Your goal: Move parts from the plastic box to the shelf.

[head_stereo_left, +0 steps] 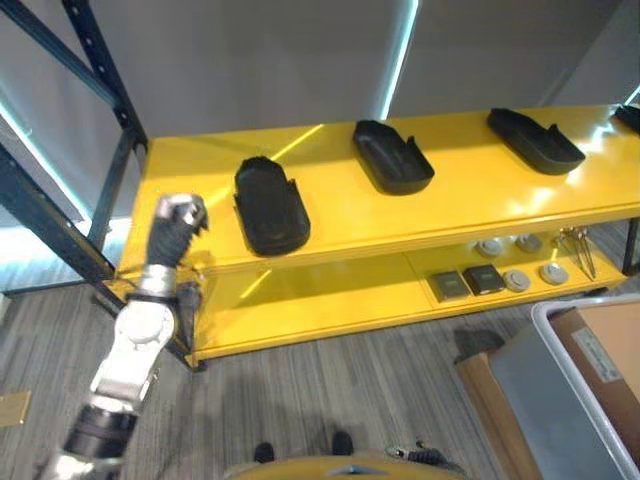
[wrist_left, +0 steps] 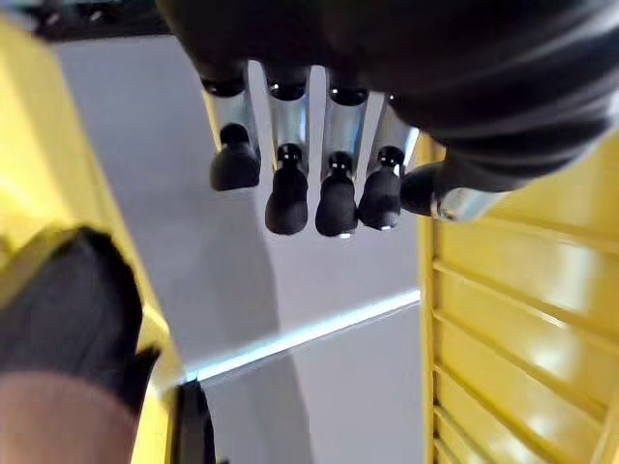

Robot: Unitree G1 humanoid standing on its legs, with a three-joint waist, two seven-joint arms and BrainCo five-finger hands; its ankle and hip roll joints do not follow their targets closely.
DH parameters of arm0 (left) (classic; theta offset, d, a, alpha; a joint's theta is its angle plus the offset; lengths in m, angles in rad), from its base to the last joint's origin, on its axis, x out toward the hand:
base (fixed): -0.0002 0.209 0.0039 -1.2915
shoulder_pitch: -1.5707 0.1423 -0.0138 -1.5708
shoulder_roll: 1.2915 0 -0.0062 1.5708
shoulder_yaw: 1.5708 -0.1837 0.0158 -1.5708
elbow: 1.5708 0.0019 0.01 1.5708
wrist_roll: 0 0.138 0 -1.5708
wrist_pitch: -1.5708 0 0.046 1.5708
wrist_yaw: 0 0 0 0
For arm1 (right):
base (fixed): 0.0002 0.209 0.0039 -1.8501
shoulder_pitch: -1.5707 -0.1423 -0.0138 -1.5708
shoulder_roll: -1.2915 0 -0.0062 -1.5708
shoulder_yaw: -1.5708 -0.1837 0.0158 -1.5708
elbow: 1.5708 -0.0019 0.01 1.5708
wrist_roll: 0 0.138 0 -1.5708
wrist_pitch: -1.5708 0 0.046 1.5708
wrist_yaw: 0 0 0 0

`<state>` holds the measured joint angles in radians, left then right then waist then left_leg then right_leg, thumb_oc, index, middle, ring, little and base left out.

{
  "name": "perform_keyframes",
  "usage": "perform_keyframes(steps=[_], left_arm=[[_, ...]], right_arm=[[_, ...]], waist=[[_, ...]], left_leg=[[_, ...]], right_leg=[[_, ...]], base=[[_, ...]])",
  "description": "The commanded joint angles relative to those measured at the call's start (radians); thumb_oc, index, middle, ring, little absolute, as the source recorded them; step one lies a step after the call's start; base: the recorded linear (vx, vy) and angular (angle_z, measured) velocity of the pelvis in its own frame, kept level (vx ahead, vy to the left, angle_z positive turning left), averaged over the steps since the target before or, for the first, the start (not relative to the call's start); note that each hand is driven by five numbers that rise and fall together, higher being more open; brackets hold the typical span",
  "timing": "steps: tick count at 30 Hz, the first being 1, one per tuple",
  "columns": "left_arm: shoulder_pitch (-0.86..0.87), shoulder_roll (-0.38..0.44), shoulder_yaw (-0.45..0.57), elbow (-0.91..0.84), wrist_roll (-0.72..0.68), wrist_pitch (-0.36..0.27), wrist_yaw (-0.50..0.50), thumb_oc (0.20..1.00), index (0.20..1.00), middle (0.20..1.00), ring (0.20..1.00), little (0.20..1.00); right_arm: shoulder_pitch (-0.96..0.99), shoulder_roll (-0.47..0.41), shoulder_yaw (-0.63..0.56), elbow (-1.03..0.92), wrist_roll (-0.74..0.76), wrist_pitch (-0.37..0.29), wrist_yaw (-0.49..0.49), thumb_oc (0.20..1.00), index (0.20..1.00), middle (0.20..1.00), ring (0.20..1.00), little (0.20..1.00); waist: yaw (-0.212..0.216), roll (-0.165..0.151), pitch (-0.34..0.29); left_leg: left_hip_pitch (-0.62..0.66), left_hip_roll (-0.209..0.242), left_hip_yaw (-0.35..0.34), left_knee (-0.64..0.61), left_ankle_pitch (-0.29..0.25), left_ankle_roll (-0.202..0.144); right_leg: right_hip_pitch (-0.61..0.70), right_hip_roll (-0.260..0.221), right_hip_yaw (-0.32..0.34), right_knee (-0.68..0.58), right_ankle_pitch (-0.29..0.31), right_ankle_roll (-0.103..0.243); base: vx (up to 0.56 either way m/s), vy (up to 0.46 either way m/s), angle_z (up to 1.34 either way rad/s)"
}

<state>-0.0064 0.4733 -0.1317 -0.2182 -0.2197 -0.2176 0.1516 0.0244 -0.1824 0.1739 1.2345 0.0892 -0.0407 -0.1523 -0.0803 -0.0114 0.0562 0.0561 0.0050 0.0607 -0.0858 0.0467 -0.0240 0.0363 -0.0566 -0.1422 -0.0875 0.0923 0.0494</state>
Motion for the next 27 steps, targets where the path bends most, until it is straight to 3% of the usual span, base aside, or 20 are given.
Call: perform_keyframes(steps=[1,4,10,17,27], left_arm=[[-0.095,-0.034,-0.031,-0.017,-0.174,-0.032,-0.098,0.200,0.200,0.200,0.200,0.200],[-0.065,-0.042,-0.082,-0.031,-0.223,-0.003,-0.163,0.200,0.200,0.200,0.200,0.200],[-0.081,-0.056,-0.153,0.023,-0.236,0.021,-0.177,0.200,0.200,0.200,0.200,0.200],[-0.160,-0.078,-0.184,0.148,-0.179,0.016,-0.123,0.200,0.200,0.200,0.200,0.200],[-0.329,-0.107,-0.141,0.293,-0.160,-0.022,0.015,0.200,0.200,0.200,0.200,0.200]], right_arm=[[-0.046,0.017,0.038,0.044,-0.034,-0.008,0.009,1.000,1.000,1.000,1.000,1.000],[-0.052,0.022,0.043,0.028,-0.025,-0.012,0.007,1.000,1.000,1.000,1.000,1.000],[-0.066,0.024,0.071,-0.006,-0.015,-0.017,0.000,1.000,1.000,1.000,1.000,1.000],[-0.076,0.017,0.077,-0.004,-0.015,-0.016,-0.026,1.000,1.000,1.000,1.000,1.000],[-0.093,0.018,0.111,-0.020,-0.022,-0.017,-0.050,1.000,1.000,1.000,1.000,1.000]], waist=[[-0.012,-0.009,-0.005],[-0.015,-0.009,0.002],[-0.024,-0.007,0.036],[-0.042,-0.007,0.076],[-0.062,-0.011,0.113]], left_leg=[[0.038,0.062,0.041,-0.001,-0.063,-0.023],[0.029,0.061,0.045,-0.001,-0.062,-0.020],[-0.007,0.058,0.054,-0.001,-0.052,-0.019],[-0.062,0.060,0.065,-0.001,-0.035,-0.022],[-0.123,0.064,0.078,-0.001,-0.016,-0.029]], right_leg=[[-0.021,-0.057,0.006,0.020,-0.023,0.077],[-0.031,-0.056,0.012,0.015,-0.017,0.079],[-0.071,-0.057,0.026,0.010,-0.001,0.082],[-0.128,-0.054,0.038,0.001,0.017,0.083],[-0.195,-0.049,0.055,0.000,0.034,0.083]], base=[[0.00,0.000,0.00],[-0.02,0.005,-0.10],[-0.04,-0.001,-0.09],[-0.03,-0.010,-0.08],[-0.01,-0.006,-0.04]])
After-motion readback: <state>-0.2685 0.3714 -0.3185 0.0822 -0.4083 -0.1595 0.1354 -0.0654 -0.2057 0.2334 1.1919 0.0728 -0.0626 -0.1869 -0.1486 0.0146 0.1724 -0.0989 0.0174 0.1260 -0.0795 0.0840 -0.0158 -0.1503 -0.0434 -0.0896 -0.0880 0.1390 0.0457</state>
